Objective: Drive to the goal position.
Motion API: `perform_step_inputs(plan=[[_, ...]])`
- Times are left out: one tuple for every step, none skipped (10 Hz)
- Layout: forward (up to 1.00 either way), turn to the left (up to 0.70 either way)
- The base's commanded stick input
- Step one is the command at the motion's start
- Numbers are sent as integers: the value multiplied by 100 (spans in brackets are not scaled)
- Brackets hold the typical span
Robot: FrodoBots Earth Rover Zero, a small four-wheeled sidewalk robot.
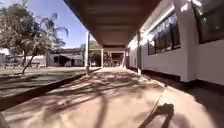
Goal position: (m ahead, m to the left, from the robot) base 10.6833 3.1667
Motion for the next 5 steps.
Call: perform_step_inputs(plan=[[70,0],[70,0],[70,0],[70,0],[70,0]])
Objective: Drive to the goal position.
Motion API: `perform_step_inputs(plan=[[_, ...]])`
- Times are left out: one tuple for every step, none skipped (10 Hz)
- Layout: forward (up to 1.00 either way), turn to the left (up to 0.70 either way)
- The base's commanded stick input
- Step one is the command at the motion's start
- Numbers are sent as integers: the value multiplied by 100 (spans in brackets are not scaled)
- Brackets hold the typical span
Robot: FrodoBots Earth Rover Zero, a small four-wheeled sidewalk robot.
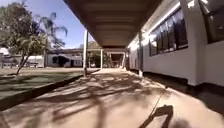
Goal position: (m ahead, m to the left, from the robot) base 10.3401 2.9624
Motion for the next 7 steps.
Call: perform_step_inputs(plan=[[70,0],[70,0],[70,0],[70,0],[70,0],[70,0],[70,0]])
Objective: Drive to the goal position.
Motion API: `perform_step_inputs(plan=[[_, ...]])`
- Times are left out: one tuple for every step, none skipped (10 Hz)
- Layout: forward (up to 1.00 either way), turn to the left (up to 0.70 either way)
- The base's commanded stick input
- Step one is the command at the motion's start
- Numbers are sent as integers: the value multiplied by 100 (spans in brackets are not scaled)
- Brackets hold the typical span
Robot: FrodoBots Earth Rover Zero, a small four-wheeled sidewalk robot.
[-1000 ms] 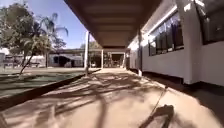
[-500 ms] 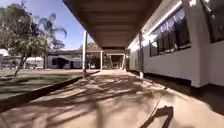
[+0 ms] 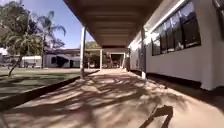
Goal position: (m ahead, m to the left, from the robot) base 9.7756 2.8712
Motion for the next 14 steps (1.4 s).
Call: perform_step_inputs(plan=[[70,0],[70,0],[70,0],[70,0],[70,0],[70,0],[70,0],[70,0],[70,0],[70,0],[70,0],[70,0],[70,0],[70,0]])
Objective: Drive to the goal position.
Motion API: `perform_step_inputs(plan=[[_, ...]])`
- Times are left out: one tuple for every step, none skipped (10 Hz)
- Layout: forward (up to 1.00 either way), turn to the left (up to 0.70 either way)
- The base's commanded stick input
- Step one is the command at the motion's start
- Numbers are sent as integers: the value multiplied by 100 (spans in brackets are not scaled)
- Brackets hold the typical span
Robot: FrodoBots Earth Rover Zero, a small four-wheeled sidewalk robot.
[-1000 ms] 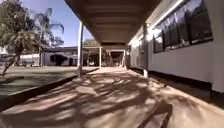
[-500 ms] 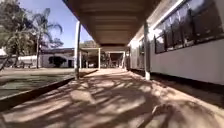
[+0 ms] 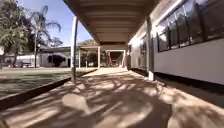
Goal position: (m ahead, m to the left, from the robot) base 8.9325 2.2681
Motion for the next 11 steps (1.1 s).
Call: perform_step_inputs(plan=[[70,0],[70,0],[70,0],[70,0],[70,0],[70,0],[70,0],[70,0],[70,0],[70,0],[70,0]])
